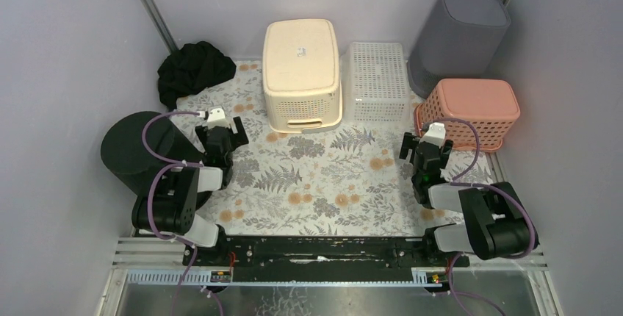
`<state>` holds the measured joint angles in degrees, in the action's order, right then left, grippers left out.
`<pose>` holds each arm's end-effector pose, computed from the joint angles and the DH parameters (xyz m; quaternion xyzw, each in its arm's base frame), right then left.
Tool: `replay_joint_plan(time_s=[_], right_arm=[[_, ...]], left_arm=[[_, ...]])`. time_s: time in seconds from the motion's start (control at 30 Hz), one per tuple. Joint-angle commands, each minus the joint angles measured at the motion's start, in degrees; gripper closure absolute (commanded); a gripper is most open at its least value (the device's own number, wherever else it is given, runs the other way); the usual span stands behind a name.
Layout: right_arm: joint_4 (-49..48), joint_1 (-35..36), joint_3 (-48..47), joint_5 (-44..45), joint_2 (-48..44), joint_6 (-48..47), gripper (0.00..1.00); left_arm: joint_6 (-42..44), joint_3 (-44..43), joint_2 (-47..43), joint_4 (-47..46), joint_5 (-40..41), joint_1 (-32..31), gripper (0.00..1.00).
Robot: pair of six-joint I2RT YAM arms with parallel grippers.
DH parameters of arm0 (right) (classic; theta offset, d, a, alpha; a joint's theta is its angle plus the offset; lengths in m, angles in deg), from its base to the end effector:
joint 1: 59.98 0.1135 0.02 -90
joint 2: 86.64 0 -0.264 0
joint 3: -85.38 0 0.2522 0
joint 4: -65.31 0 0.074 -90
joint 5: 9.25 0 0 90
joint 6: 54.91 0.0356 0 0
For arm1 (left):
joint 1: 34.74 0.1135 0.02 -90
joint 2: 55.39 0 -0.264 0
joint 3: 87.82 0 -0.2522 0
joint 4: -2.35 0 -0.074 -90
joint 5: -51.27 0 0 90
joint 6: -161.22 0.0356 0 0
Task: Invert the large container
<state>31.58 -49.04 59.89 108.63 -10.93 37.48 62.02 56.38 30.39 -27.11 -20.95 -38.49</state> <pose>0.2165 0.0249 0.1456 0.0858 0.7862 -0.1243 0.5992 0.2640 -0.0064 0.1458 -0.1266 0.8068 0.0627 0.5737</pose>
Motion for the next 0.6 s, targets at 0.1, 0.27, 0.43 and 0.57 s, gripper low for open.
replay_joint_plan(time_s=[0.1, 0.27, 0.43, 0.57], right_arm=[[-14.23, -0.6, -1.04, 3.48, 1.99, -2.44, 0.01], [-23.18, -1.08, 2.87, 2.84, 4.12, -3.17, 0.01], [-28.75, -2.25, 3.22, -0.36, 8.16, -3.77, 0.01], [-28.9, -4.06, 2.67, -5.68, 10.33, -3.07, 0.01]], left_arm=[[3.81, 6.33, -0.89, -19.32, -6.03, 0.5, 0.0], [5.04, 9.04, 0.62, -25.56, -8.97, 0.55, 0.0], [5.29, 8.61, 1.17, -25.45, -8.72, 0.54, 0.0], [4.89, 8.73, 1.07, -25.65, -8.46, 0.53, 0.0]])
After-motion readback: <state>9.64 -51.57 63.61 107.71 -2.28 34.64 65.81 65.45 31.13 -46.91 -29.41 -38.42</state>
